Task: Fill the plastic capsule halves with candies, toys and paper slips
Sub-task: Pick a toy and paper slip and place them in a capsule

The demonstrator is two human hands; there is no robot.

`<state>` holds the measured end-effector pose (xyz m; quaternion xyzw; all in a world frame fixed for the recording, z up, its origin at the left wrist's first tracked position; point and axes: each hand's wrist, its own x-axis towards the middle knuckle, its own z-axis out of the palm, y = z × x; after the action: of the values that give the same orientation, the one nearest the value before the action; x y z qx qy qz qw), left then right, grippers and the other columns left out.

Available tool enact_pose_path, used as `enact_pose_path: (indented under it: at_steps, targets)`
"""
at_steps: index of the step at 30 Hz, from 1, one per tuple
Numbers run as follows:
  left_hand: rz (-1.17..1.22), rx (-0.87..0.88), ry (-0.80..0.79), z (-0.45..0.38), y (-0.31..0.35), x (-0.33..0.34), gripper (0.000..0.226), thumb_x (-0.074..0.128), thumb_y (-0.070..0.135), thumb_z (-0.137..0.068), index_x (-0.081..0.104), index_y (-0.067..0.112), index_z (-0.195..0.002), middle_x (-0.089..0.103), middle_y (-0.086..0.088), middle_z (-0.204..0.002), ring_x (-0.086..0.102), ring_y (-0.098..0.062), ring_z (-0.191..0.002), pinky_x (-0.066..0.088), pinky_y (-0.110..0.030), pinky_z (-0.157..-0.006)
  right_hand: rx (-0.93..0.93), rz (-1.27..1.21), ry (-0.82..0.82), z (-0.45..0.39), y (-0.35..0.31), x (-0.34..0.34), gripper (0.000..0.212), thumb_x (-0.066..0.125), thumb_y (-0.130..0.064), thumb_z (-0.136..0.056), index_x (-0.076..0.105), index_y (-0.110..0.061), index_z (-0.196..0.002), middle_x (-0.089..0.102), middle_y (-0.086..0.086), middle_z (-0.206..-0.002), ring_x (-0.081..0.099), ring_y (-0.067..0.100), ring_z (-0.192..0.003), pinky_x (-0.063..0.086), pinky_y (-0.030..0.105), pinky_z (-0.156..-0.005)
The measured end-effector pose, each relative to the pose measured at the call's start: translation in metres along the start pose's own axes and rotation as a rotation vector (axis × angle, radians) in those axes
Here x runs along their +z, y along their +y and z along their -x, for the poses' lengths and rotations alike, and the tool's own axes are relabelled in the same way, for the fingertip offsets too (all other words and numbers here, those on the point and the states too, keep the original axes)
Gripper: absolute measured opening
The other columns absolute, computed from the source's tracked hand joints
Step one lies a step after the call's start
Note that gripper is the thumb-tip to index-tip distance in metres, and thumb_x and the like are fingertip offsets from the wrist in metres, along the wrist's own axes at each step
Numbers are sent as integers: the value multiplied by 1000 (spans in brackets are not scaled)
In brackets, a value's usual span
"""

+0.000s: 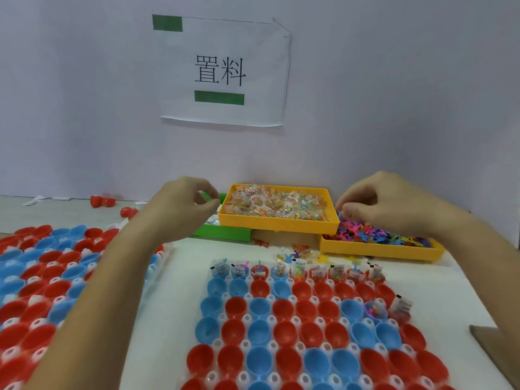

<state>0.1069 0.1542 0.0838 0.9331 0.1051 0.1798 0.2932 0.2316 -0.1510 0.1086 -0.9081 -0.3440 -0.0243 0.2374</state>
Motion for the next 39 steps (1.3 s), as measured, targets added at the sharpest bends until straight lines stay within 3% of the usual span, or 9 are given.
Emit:
enact_pose_path:
  at_steps: [5, 9, 14, 16, 19, 23, 30, 34, 39]
  targets:
    - [-133, 39, -280, 0, -4, 17, 16, 53, 39, -98, 64, 35, -109, 65, 15, -105, 62, -1, -92, 48, -20, -74, 189, -37, 103, 24, 59, 1, 26, 63, -13, -95, 75, -32, -80, 74, -16, -72, 69, -1, -70, 53, 22, -70]
    - [-193, -18, -357, 0, -9, 32, 33, 43, 47, -100, 60, 30, -122, 63, 9, -120, 58, -8, -106, 46, -28, -91, 312, -41, 165, 41, 98, 28, 28, 61, -6, -95, 75, -25, -81, 74, -9, -71, 68, 2, -68, 48, 13, -63]
    - [-101, -95, -395, 4, -12, 50, 56, 26, 60, -97, 56, 26, -130, 61, 6, -128, 54, -6, -101, 41, -27, -93, 351, -63, 65, 49, 120, 71, 40, 43, 3, -99, 75, -18, -110, 70, -4, -107, 60, 0, -90, 42, 8, -69]
    - [44, -159, -334, 9, -16, 57, 64, 22, 70, -87, 61, 29, -116, 65, 8, -117, 59, -6, -98, 46, -31, -94, 319, -62, 51, 48, 122, 77, 48, 37, 7, -98, 71, -19, -120, 65, -7, -114, 55, 4, -95, 39, 9, -74]
    - [288, -297, -192, 17, -23, 69, 67, 21, 74, -86, 66, 28, -107, 69, 7, -106, 62, -8, -98, 47, -33, -88, 267, -36, 4, 46, 123, 83, 53, 34, 6, -99, 65, -23, -131, 48, -25, -98, 45, 4, -104, 36, 7, -81]
    - [654, -468, -31, 26, -30, 83, 60, 25, 56, -102, 70, 16, -105, 71, -3, -108, 61, -21, -105, 41, -41, -98, 308, 11, -62, 42, 126, 89, 47, 34, -6, -105, 60, -29, -136, 41, -9, -104, 41, 17, -114, 32, 31, -105]
    - [988, -491, 251, 43, -42, 96, 48, 29, 35, -107, 63, 3, -115, 71, -11, -108, 64, -22, -105, 43, -28, -80, 317, -11, 118, 52, 129, 88, 38, 42, -6, -100, 75, -21, -109, 54, -12, -98, 52, 13, -106, 36, 24, -89]
    - [1085, -514, 292, 43, -37, 91, 44, 31, 29, -107, 59, -2, -120, 67, -17, -111, 62, -28, -106, 43, -33, -85, 328, -20, 261, 53, 128, 92, 17, 57, -17, -99, 73, -18, -106, 65, -2, -108, 54, 9, -95, 42, 22, -85]
    - [1051, -493, 288, 45, -35, 92, 45, 30, 27, -108, 58, -4, -124, 66, -19, -116, 60, -30, -111, 41, -36, -94, 427, 21, 291, 49, 122, 102, 18, 70, -27, -92, 77, -16, -105, 65, 0, -108, 55, 11, -91, 51, 31, -86]
